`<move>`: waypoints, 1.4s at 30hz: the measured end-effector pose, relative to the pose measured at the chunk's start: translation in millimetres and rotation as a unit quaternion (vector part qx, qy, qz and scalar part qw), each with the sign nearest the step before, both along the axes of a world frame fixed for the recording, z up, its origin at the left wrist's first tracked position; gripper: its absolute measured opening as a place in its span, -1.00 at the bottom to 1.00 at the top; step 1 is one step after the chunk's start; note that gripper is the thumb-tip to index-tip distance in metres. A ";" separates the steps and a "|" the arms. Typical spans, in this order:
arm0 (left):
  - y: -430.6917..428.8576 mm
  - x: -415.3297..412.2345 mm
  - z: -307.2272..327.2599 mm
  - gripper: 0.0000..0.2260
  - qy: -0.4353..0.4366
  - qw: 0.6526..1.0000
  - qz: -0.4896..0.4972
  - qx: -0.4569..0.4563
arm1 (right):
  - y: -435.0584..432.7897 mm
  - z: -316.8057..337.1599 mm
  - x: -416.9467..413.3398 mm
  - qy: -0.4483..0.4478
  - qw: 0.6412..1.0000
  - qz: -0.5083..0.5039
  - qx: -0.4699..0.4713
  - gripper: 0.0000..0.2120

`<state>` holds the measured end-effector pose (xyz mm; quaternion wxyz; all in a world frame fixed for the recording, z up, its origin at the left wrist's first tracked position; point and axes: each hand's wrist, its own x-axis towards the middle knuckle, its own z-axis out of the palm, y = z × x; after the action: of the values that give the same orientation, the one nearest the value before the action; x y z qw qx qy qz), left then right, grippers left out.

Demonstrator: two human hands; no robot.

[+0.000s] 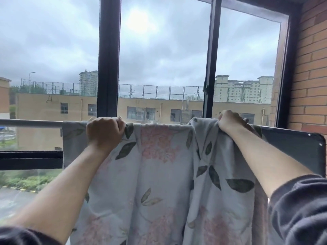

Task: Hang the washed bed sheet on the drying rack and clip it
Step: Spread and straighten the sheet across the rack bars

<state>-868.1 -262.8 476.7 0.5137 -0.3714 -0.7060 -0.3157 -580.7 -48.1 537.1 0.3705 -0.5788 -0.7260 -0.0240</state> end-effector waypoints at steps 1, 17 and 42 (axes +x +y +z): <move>-1.6 -1.3 -0.4 -0.50 -0.002 1.000 0.003 -0.002 | -3.5 0.3 -8.0 0.000 1.000 0.022 0.021 -0.76; -77.9 -64.8 1.9 -0.58 0.043 0.993 -0.042 -0.099 | -132.4 -29.0 -154.0 -0.159 0.895 0.362 0.208 -0.46; -176.0 -134.6 -83.2 -0.64 -0.257 0.914 -0.269 0.160 | -245.6 -116.8 -260.4 -0.136 0.817 0.346 0.441 -0.69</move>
<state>-1002.7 -438.8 393.5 0.2622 -0.3664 -0.6272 -0.6353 -841.1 -293.8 420.3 0.4675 -0.0552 -0.8333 -0.2900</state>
